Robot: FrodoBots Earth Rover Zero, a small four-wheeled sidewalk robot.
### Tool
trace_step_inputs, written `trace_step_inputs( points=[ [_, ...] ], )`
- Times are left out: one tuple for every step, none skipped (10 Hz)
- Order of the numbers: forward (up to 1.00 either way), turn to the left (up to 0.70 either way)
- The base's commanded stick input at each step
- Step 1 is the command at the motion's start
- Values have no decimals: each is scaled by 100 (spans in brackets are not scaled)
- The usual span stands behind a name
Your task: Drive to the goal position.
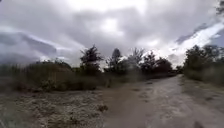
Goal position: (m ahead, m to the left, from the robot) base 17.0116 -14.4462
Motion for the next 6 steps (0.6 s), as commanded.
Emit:
trace_step_inputs(
  points=[
    [45,-27],
    [45,-27],
    [45,-27],
    [45,-27],
    [45,-11],
    [45,0]
  ],
)
